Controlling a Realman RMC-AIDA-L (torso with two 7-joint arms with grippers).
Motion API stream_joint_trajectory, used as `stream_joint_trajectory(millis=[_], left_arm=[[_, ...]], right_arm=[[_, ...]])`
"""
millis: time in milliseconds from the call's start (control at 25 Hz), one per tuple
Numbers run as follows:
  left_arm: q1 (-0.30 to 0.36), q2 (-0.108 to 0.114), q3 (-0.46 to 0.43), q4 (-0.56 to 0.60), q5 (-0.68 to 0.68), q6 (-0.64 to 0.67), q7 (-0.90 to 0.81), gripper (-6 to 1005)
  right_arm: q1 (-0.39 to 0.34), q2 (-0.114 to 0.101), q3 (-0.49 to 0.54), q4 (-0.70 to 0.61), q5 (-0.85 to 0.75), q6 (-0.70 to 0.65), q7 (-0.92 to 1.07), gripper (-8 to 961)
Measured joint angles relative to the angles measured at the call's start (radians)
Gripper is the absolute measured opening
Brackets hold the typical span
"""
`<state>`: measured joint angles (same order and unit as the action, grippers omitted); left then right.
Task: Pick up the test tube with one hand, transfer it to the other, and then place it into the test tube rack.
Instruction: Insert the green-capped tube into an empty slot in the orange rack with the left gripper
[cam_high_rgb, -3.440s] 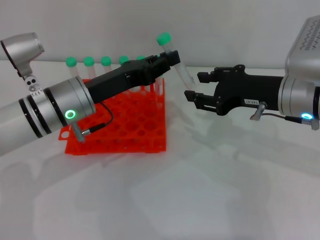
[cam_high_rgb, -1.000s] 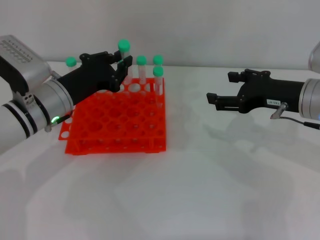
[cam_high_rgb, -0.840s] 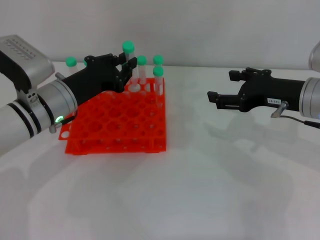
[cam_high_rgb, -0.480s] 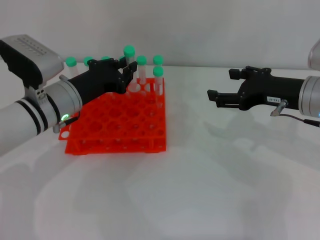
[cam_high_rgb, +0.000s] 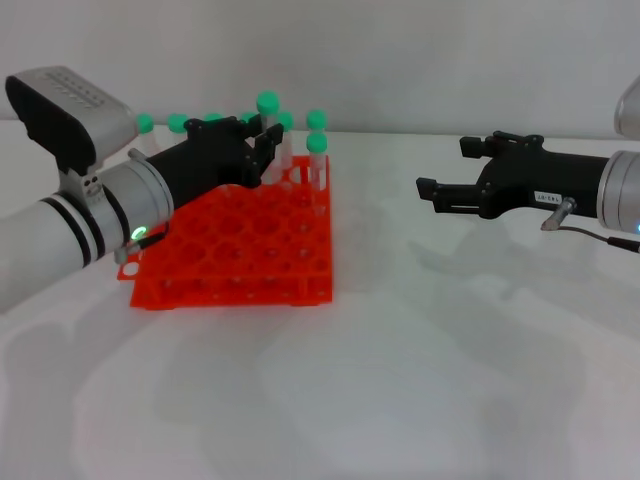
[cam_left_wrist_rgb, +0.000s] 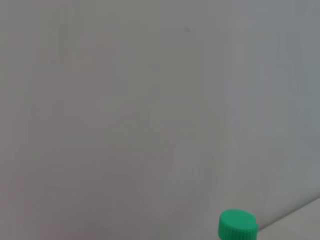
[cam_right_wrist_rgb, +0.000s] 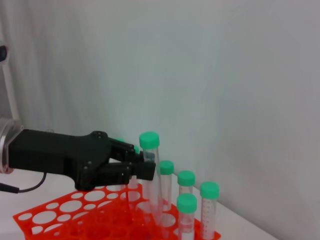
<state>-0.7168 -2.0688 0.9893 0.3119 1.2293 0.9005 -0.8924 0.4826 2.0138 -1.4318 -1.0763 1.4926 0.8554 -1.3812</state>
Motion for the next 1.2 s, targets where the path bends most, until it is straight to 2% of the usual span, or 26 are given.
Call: stream_joint_trajectory(millis=[720,1200], left_arm=[[-0.016,-0.002,0.005,-0.022,0.007,-0.041,-0.015,196],[-0.016,-0.002,0.006,-0.026,0.010,-0.089,-0.088,196]], right_arm=[[0.027,-0.001,0.012,0.029,-0.002,-0.013,0.005,859],[0.037,-0.001,0.011,0.049,-0.001,-0.013,0.005,859]])
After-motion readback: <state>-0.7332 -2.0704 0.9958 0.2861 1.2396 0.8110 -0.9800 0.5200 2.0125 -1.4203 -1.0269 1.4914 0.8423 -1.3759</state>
